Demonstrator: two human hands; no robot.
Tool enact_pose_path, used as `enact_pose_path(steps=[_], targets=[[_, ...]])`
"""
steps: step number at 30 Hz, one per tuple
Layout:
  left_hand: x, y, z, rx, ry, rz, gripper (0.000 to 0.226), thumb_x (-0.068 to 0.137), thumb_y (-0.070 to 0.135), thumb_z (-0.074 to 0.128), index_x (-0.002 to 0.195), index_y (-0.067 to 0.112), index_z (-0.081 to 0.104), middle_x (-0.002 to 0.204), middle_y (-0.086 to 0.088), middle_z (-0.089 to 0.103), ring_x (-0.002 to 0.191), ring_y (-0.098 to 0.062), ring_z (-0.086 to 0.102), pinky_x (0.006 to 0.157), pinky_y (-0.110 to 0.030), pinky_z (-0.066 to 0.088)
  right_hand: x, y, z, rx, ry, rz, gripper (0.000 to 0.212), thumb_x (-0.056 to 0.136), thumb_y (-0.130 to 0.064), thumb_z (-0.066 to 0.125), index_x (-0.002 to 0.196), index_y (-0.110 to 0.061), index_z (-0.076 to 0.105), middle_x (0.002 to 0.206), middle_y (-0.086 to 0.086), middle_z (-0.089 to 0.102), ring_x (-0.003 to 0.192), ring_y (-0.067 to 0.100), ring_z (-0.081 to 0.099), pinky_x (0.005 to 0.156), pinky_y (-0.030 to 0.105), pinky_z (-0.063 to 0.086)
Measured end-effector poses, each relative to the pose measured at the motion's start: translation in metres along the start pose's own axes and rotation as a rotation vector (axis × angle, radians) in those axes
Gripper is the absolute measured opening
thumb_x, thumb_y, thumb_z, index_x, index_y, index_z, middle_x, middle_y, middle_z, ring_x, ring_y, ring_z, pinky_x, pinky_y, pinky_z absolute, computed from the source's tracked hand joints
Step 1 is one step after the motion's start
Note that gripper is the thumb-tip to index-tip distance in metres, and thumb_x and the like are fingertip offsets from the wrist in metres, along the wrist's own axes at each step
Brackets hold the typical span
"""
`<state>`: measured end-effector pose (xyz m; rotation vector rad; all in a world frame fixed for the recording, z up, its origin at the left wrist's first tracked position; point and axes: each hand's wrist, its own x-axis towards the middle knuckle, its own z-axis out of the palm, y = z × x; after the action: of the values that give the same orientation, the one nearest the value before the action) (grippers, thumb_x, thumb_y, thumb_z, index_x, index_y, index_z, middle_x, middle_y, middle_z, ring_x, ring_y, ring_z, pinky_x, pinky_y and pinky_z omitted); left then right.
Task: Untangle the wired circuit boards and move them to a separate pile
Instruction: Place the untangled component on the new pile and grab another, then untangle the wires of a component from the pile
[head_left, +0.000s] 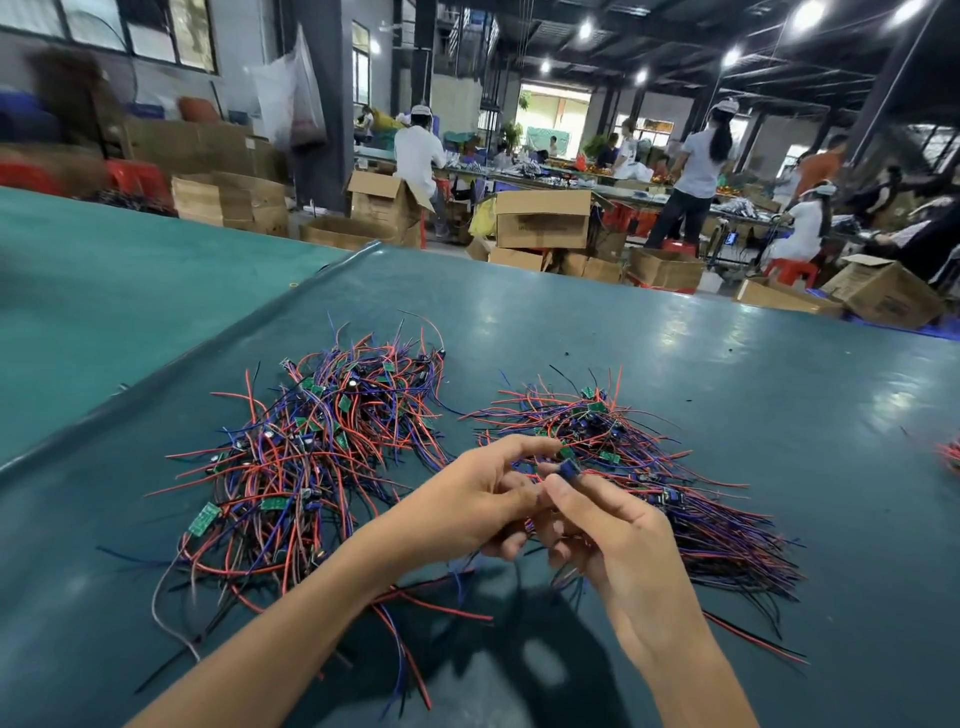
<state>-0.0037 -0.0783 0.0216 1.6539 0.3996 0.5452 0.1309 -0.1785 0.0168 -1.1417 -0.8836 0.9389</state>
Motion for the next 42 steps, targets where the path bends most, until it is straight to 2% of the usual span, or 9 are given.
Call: enact_pose_path(steps=[4, 8, 14, 17, 20, 24, 29, 37, 42], targets=[[0.004, 0.001, -0.003, 0.117, -0.036, -0.036, 0.015, 0.104, 0.019, 0.054, 0.115, 0.015, 0.063, 0.069, 0.003, 0.069, 0.042, -0.007, 0.051, 0.04, -0.019, 0.036, 0.004, -0.01, -0.011, 0.133, 0.192, 0.022, 0.031, 0.073, -0.025, 0.078, 0.099, -0.008, 0.079, 0.083, 0.011, 0.071, 0.069, 0.021, 0.064, 0.056, 0.027, 0.052], [0.011, -0.004, -0.005, 0.206, -0.01, -0.081, 0.023, 0.104, 0.023, 0.056, 0.097, 0.008, 0.072, 0.062, 0.002, 0.06, 0.039, -0.008, 0.042, 0.039, -0.018, 0.033, 0.011, -0.018, -0.03, 0.21, 0.325, 0.026, 0.02, 0.079, -0.021, 0.079, 0.098, -0.014, 0.076, 0.081, 0.006, 0.069, 0.07, 0.018, 0.065, 0.057, 0.025, 0.055], [0.034, -0.015, 0.012, 0.137, 0.22, -0.172, 0.029, 0.094, 0.029, 0.071, 0.078, 0.005, 0.07, 0.054, 0.002, 0.057, 0.044, -0.011, 0.044, 0.042, -0.019, 0.039, 0.025, -0.011, -0.059, 0.056, 0.553, 0.03, 0.011, 0.085, -0.016, 0.078, 0.093, -0.01, 0.073, 0.084, 0.006, 0.069, 0.072, 0.02, 0.066, 0.052, 0.028, 0.056], [0.05, -0.025, 0.02, 0.322, 0.346, -0.219, 0.031, 0.091, 0.034, 0.073, 0.065, 0.017, 0.067, 0.054, 0.001, 0.059, 0.045, -0.014, 0.049, 0.053, -0.026, 0.05, 0.031, -0.003, -0.077, 0.013, 0.619, 0.124, 0.013, 0.085, -0.01, 0.077, 0.089, -0.003, 0.067, 0.078, 0.008, 0.065, 0.056, 0.015, 0.062, 0.041, 0.022, 0.051], [0.056, -0.028, 0.015, 0.571, 0.365, -0.24, 0.027, 0.091, 0.034, 0.073, 0.072, 0.015, 0.072, 0.067, -0.005, 0.069, 0.058, -0.017, 0.061, 0.068, -0.027, 0.054, 0.031, -0.001, -0.09, -0.091, 0.617, 0.215, 0.023, 0.08, -0.014, 0.083, 0.084, 0.002, 0.067, 0.068, 0.011, 0.067, 0.045, 0.014, 0.062, 0.036, 0.02, 0.046], [0.053, -0.02, -0.007, 0.688, 0.326, -0.235, 0.022, 0.091, 0.028, 0.073, 0.081, 0.008, 0.075, 0.074, -0.012, 0.075, 0.04, -0.002, 0.053, 0.057, -0.021, 0.049, 0.032, -0.005, -0.1, -0.207, 0.594, 0.299, 0.035, 0.076, -0.022, 0.087, 0.084, 0.006, 0.067, 0.06, 0.015, 0.069, 0.042, 0.018, 0.062, 0.034, 0.023, 0.045], [0.039, -0.012, -0.066, 0.884, 0.532, -0.212, 0.019, 0.09, 0.032, 0.068, 0.094, 0.016, 0.077, 0.094, -0.006, 0.077, 0.087, -0.023, 0.07, 0.084, -0.032, 0.056, 0.039, -0.011, -0.107, -0.441, 0.609, 0.381, 0.057, 0.073, -0.044, 0.087, 0.085, 0.008, 0.067, 0.061, 0.019, 0.071, 0.051, 0.03, 0.071, 0.039, 0.03, 0.052], [0.009, -0.035, -0.185, 1.061, 0.697, -0.481, 0.026, 0.09, 0.025, 0.056, 0.08, 0.001, 0.062, 0.093, -0.026, 0.065, 0.09, -0.043, 0.062, 0.086, -0.045, 0.054, 0.035, -0.017, -0.115, -0.618, 0.585, 0.471, 0.066, 0.076, -0.05, 0.084, 0.097, 0.006, 0.057, 0.06, 0.018, 0.071, 0.054, 0.034, 0.072, 0.042, 0.029, 0.049], [0.016, -0.047, -0.19, 1.103, 0.682, -0.439, 0.031, 0.09, 0.033, 0.067, 0.104, 0.006, 0.07, 0.108, -0.021, 0.065, 0.102, -0.04, 0.061, 0.088, -0.042, 0.051, 0.011, -0.019, -0.083, -1.003, 0.616, 0.331, 0.058, 0.095, -0.053, 0.057, 0.066, -0.003, 0.065, 0.043, 0.002, 0.063, 0.032, 0.017, 0.06, 0.041, 0.021, 0.037]])
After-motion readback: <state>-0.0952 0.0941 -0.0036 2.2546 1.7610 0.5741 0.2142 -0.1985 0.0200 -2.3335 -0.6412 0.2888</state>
